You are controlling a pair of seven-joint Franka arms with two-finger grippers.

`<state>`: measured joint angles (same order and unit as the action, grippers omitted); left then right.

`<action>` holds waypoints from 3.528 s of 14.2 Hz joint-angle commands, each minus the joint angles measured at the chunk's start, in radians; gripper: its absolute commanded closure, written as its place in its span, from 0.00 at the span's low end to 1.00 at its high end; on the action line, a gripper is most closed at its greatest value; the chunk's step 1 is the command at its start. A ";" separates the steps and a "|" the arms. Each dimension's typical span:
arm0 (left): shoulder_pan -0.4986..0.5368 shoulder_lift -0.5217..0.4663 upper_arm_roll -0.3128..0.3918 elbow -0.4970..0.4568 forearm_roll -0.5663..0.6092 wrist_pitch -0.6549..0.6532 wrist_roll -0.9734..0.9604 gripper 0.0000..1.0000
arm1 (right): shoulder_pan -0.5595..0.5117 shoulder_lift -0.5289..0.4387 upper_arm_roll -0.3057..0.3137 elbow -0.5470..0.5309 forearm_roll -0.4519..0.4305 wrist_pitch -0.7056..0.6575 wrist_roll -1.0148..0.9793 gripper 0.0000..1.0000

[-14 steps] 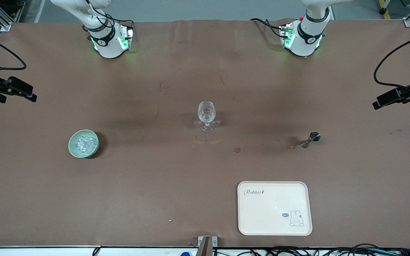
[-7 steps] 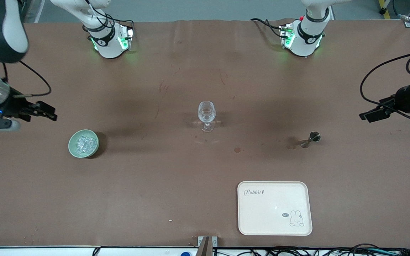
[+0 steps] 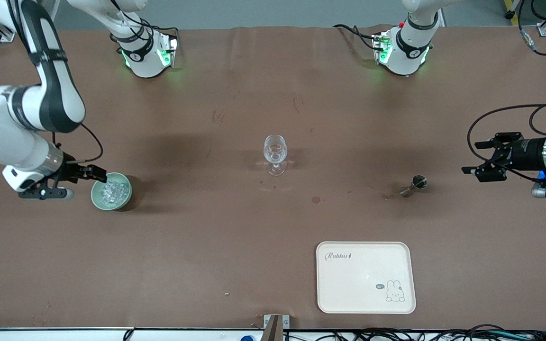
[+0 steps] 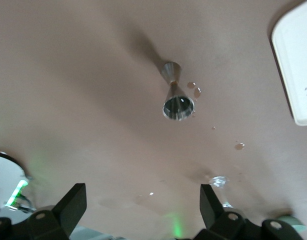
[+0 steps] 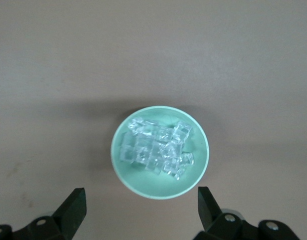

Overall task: Pour wine and add ice with both arms
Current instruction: 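Reach the right gripper to the ice bowl while the left gripper reaches the jigger, then grasp an ice cube with the right gripper while the left gripper grasps the jigger, then lift the ice cube with the right gripper while the left gripper lifts the jigger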

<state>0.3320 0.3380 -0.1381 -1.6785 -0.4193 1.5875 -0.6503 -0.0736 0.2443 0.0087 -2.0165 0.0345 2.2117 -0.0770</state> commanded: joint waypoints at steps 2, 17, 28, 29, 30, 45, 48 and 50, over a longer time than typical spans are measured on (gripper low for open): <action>0.009 0.021 -0.006 -0.113 -0.075 0.126 -0.026 0.00 | -0.037 0.096 0.008 0.007 0.005 0.066 -0.064 0.02; 0.096 0.349 -0.006 -0.057 -0.369 0.169 -0.088 0.01 | -0.035 0.188 0.008 0.010 0.005 0.163 -0.066 0.27; 0.073 0.435 -0.006 -0.046 -0.389 0.183 0.000 0.03 | -0.032 0.188 0.008 -0.008 0.007 0.163 -0.066 0.45; 0.073 0.440 -0.008 -0.044 -0.389 0.189 0.000 0.04 | -0.032 0.188 0.008 -0.008 0.005 0.163 -0.066 0.49; 0.073 0.444 -0.012 -0.044 -0.389 0.189 0.001 0.06 | -0.034 0.188 0.008 -0.008 0.007 0.163 -0.066 0.53; 0.085 0.487 -0.031 -0.049 -0.504 0.124 0.017 0.26 | -0.028 0.049 0.013 0.114 0.007 -0.070 -0.050 0.91; 0.099 0.507 -0.032 -0.046 -0.513 0.124 0.052 0.31 | -0.031 0.010 0.011 0.240 0.005 -0.237 -0.052 0.91; 0.101 0.510 -0.032 -0.046 -0.526 0.115 0.060 0.38 | -0.037 0.004 0.008 0.353 0.005 -0.373 -0.056 0.90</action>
<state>0.4212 0.8365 -0.1645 -1.7343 -0.9210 1.7256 -0.6095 -0.1002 0.2577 0.0161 -1.7544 0.0345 1.9458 -0.1297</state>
